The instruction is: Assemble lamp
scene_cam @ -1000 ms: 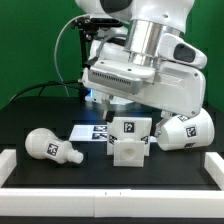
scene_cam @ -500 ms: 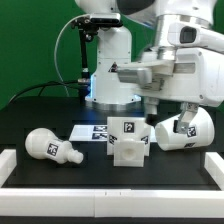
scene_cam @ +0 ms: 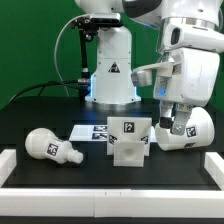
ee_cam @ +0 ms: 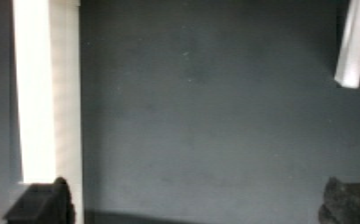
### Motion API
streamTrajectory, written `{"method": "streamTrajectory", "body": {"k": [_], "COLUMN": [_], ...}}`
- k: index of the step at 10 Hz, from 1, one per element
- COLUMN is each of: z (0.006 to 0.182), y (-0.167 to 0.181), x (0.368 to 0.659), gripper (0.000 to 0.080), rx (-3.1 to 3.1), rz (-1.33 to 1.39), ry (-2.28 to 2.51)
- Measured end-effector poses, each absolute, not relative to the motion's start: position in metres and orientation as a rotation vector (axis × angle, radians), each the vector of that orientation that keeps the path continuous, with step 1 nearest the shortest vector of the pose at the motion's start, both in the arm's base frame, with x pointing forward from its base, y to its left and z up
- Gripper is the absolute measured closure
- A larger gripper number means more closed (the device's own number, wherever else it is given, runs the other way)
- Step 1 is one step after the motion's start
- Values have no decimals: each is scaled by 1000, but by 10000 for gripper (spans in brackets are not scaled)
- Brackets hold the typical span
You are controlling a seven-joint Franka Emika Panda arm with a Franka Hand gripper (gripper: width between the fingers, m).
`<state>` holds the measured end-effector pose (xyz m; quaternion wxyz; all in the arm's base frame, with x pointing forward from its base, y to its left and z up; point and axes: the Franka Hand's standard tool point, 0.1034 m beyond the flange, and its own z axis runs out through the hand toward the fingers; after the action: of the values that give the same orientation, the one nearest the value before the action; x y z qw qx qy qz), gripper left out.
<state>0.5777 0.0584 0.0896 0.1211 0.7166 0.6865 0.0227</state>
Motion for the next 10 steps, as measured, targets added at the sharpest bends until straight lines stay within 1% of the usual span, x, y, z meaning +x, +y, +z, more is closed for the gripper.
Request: {"method": "streamTrajectory", "body": {"k": [1, 3, 5, 7, 10], "z": [94, 95, 95, 95, 94], "y": [53, 41, 41, 42, 49], "x": [582, 586, 580, 582, 580], "gripper": [100, 100, 100, 100, 100], "rx": [2215, 2473, 2802, 2857, 2976], "rz": [112, 174, 188, 257, 269], "ry": [1869, 1534, 973, 873, 603]}}
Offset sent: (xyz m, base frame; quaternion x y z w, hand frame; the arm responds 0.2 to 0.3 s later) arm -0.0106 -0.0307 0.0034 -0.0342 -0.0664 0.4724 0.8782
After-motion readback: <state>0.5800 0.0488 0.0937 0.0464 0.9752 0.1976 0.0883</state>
